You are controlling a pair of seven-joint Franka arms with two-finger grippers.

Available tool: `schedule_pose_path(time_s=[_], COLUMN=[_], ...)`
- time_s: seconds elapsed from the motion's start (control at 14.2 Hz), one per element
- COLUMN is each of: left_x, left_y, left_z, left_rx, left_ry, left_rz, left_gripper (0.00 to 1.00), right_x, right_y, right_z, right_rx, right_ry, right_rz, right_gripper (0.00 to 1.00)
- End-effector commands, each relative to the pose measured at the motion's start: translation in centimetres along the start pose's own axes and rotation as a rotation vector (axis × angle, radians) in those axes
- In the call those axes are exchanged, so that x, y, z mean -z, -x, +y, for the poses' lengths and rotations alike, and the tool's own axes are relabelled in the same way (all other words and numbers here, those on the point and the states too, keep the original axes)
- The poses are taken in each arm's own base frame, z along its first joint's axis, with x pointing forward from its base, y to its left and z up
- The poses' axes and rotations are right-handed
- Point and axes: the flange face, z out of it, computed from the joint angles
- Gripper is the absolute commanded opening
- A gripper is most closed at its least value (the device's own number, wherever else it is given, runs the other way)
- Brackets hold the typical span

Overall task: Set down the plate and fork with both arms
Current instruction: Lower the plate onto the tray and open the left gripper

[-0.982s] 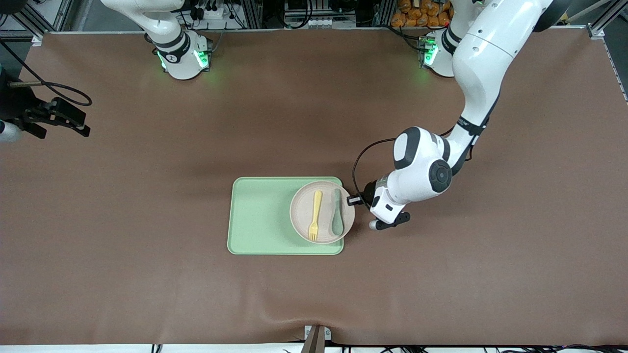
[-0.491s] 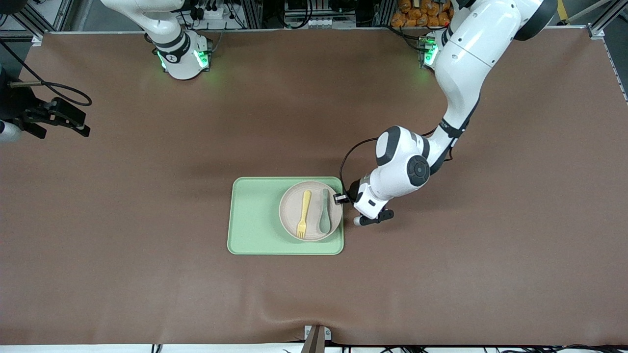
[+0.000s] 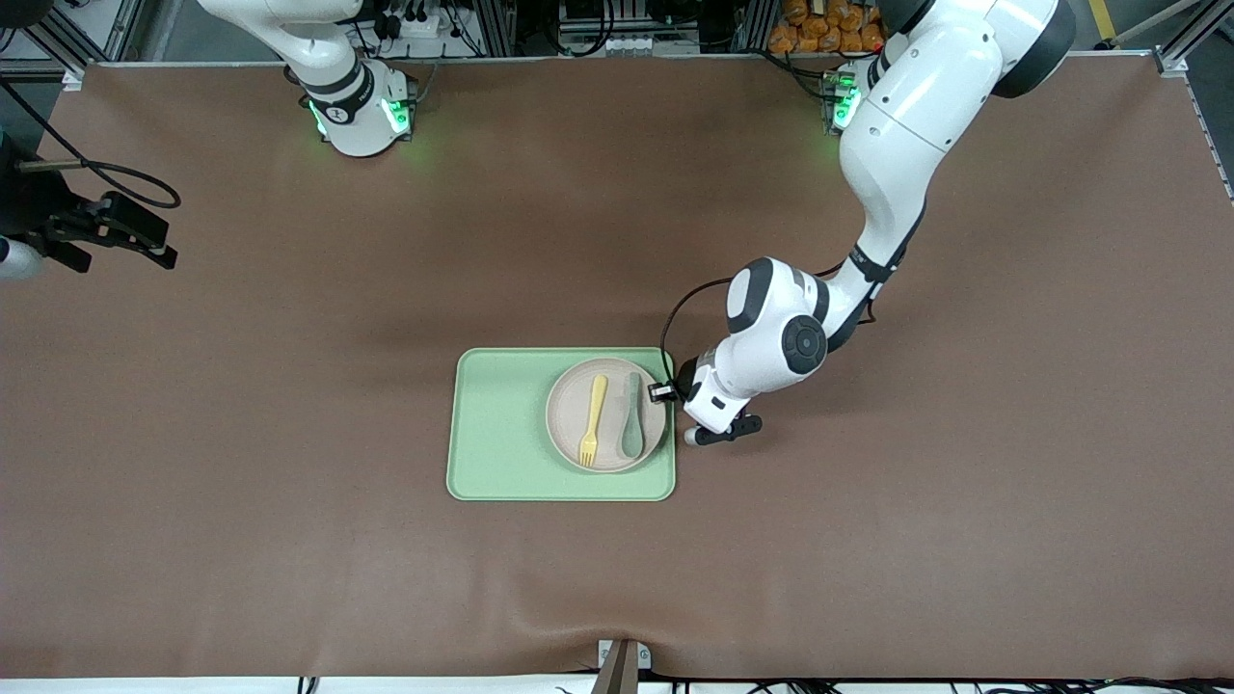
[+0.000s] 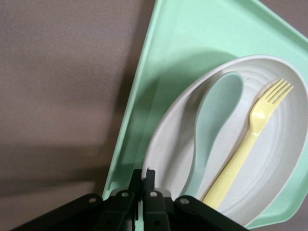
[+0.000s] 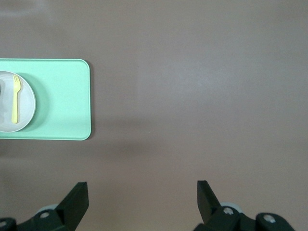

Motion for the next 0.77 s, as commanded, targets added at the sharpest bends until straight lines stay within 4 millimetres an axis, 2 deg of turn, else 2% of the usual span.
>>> schedule_pose_path(time_s=[0.0,0.07,0.14,0.21,0.28,0.56,0.7], left_x=[-0.1,-0.3,-0.1,0.1,0.6,4.2,7.3], left_y=[-0.4,-0.5,-0.9,-0.9,-0.8,-1.1,-1.1], left_z=[0.6,0.4,0.7,1.0,1.5,3.8,4.6], left_rx=[0.008,0.014,0.015,0.012,0.002,0.035,0.029], left_ry=[0.001,-0.001,0.007,0.01,0.014,0.029,0.009], left_rz=[0.02,0.019,0.027,0.031,0.036,0.084,0.072], left_gripper=[0.0,0.0,0.22,0.66,1.0,1.0,1.0], right_x=[0.4,0.4,0.4,0.4,0.3,0.3,-0.5], right_y=[0.4,0.3,0.3,0.3,0.3,0.2,-0.2], right_z=[0.3,0.3,0.3,0.3,0.3,0.5,0.5], right_rx=[0.009,0.009,0.009,0.009,0.009,0.006,0.004], right_ry=[-0.005,-0.005,-0.005,-0.005,-0.005,-0.003,-0.005], right_rz=[-0.001,0.001,0.001,0.001,-0.001,0.001,-0.013], right_gripper=[1.0,1.0,1.0,1.0,1.0,1.0,1.0])
